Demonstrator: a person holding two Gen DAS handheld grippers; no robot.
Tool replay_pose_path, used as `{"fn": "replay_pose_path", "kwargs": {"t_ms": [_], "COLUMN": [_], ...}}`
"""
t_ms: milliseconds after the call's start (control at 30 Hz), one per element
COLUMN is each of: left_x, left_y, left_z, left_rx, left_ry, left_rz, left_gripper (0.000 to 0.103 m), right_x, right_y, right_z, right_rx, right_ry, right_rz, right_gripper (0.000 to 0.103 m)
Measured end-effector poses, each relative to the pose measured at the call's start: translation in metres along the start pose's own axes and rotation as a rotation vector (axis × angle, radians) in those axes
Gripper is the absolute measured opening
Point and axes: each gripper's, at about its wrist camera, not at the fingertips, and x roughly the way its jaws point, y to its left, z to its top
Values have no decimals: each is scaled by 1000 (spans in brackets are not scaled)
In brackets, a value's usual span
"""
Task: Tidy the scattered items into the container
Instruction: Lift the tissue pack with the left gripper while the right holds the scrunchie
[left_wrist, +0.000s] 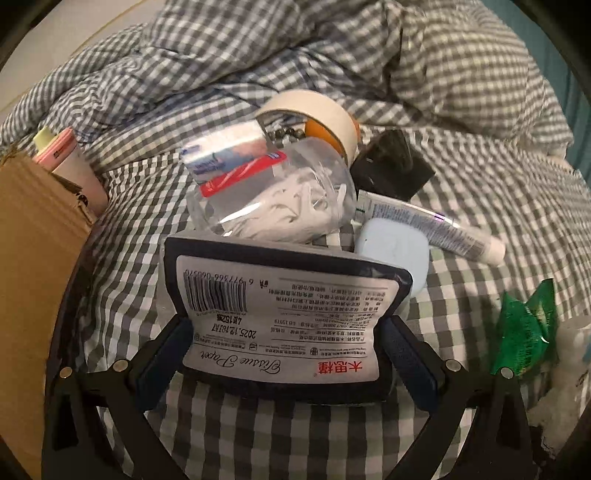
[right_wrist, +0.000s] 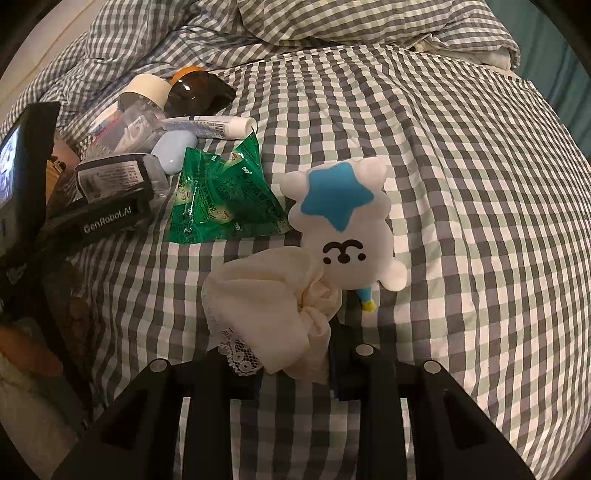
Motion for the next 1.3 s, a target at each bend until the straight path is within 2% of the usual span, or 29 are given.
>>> {"fn": "replay_pose_path", "kwargs": {"t_ms": [100, 200, 233, 267, 300, 333, 367, 400, 467, 500, 533, 600, 633, 667, 733, 867, 967, 1133, 1300], "left_x": [3, 5, 3, 2, -1, -8, -17, -22, -26, -30, -38, -45, -47, -50, -53, -46, -50, -45, -31], "left_y": [7, 5, 6, 7, 7, 6, 8, 13, 28, 36, 45, 51, 52, 51, 52, 50, 40, -4, -18], "left_z": [-1, -2, -1, -1, 0, 0, 0, 0, 1, 1, -1, -5, -7, -11, -15, -12, -16, -22, -19], "left_rx": [-20, 30, 28, 26, 29, 39, 48, 53, 12, -19, -50, -37, -22, -13, 5, -9, -16, 84, 62], "left_ry": [14, 33, 43, 49, 48, 33, 10, 5, 48, 42, 1, -37, -37, -50, -79, -31, -41, -75, -58], "left_rz": [-44, -43, -48, -51, -51, -41, 31, 77, -57, -69, -70, -85, -92, -90, -106, -120, -114, 55, 135], "left_gripper": [103, 103, 102, 94, 85, 52, 2, 1, 2, 2, 7, 49, 98, 103, 103, 103, 103, 103, 103], "right_x": [0, 1, 0, 0, -1, -2, -2, -2, -2, -2, -2, -3, -3, -4, -3, -3, -2, -1, 0], "right_y": [0, -2, -2, -3, -3, -3, -4, -4, -3, -2, -2, 0, 0, -1, -2, -3, -5, -4, -3], "right_z": [1, 1, 1, 0, -1, -1, -1, -1, -2, -3, -4, -5, -5, -6, -6, -6, -5, -4, -4], "right_rx": [0, 2, 4, 7, 10, 13, 14, 15, 18, 17, 16, 13, 12, 15, 23, 19, 21, 16, 21], "right_ry": [-1, -1, -1, 0, -1, -2, -2, -2, -5, -6, -7, -7, -6, -6, -5, -6, -6, -4, -2], "right_rz": [-1, 3, 4, 5, 6, 6, 7, 7, 2, -1, -3, -7, -7, -3, 2, 1, 3, 1, 8], "right_gripper": [26, 26, 26, 26, 27, 27, 27, 27, 27, 27, 27, 27, 27, 27, 27, 28, 30, 31, 31]}}
